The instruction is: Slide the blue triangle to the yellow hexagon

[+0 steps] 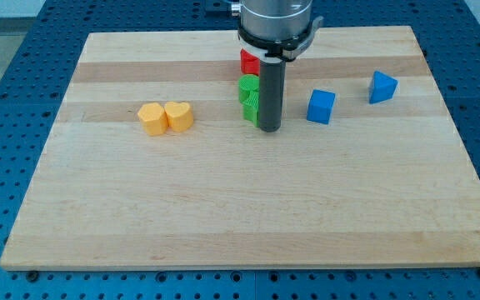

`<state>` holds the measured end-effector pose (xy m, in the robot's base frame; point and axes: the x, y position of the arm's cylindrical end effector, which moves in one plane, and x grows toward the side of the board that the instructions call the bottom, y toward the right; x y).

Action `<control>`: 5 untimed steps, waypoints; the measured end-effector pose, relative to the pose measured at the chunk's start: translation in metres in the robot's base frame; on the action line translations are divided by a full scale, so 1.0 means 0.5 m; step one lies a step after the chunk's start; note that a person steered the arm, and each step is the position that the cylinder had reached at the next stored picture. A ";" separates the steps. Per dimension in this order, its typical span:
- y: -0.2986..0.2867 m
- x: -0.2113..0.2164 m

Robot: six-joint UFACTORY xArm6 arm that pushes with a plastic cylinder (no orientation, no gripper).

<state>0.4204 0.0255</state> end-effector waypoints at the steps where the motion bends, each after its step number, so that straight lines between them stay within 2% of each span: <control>1: 0.000 -0.001; 3: 0.002 0.002; 4: 0.054 0.051; 5: 0.161 0.070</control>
<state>0.4553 0.1061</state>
